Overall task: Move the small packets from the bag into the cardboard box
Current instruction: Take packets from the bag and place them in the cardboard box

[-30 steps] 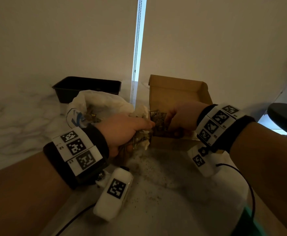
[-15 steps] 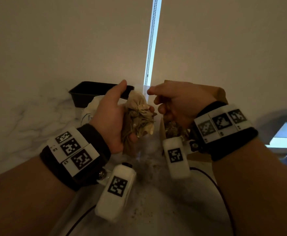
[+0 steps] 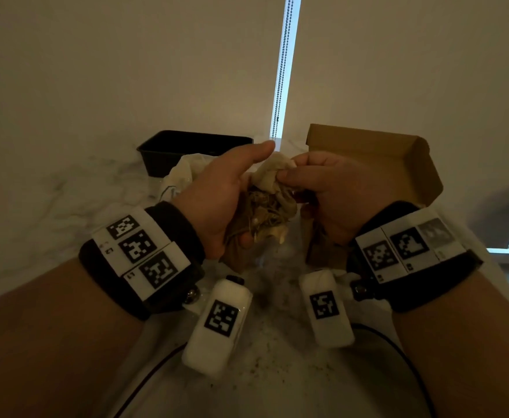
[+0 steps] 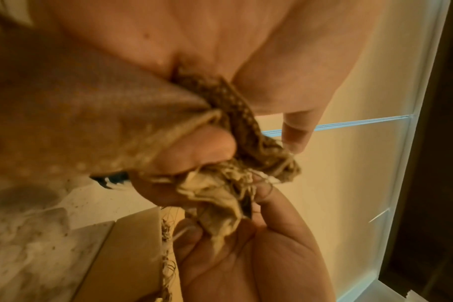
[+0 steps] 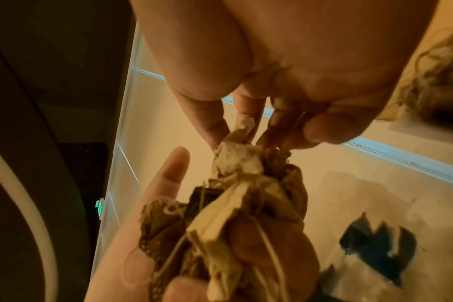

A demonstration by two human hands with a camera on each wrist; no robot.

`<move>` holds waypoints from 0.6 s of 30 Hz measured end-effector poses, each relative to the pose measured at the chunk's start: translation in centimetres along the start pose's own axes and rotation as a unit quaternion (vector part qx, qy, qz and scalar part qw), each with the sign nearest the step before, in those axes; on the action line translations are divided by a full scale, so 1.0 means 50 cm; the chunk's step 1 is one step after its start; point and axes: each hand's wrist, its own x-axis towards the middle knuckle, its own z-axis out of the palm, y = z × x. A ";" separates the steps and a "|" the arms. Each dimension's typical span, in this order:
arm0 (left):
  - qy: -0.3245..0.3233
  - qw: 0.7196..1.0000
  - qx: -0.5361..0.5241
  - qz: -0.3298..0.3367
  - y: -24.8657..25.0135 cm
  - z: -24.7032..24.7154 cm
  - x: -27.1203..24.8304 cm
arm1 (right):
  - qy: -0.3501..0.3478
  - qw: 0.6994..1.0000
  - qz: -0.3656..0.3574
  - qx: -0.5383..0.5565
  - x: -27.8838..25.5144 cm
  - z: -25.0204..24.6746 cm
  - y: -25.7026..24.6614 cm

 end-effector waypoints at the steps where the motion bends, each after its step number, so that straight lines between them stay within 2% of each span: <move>1: 0.003 1.000 0.013 0.016 -0.004 -0.004 0.005 | -0.001 1.000 0.002 0.020 0.002 -0.003 0.001; 3: 0.019 0.998 0.031 0.045 -0.004 -0.003 0.005 | 0.000 0.999 0.006 0.051 0.009 -0.008 0.005; 9: 0.102 0.985 0.118 0.074 0.001 -0.020 0.011 | 0.020 0.991 0.017 0.131 0.020 -0.021 0.000; 13: 0.146 0.978 0.099 0.108 0.010 -0.025 0.015 | 0.016 0.992 -0.012 0.126 0.008 -0.019 0.002; 18: 0.146 0.976 0.109 0.121 0.019 -0.026 0.007 | -0.008 0.988 -0.045 0.148 -0.006 -0.009 -0.005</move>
